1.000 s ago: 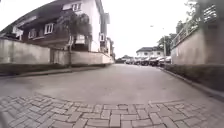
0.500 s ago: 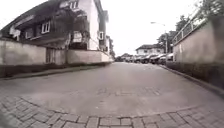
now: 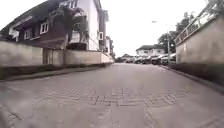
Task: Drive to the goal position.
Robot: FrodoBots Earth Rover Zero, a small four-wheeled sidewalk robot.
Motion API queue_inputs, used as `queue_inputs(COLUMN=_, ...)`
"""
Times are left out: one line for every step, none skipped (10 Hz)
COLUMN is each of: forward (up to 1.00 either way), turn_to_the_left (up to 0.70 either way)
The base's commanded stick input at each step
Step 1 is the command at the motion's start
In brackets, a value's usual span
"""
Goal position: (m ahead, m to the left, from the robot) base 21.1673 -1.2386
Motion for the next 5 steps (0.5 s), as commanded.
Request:
queue_inputs(forward=0.7, turn_to_the_left=0.0)
queue_inputs(forward=0.7, turn_to_the_left=0.0)
queue_inputs(forward=0.7, turn_to_the_left=0.0)
queue_inputs(forward=0.7, turn_to_the_left=0.0)
queue_inputs(forward=0.7, turn_to_the_left=0.0)
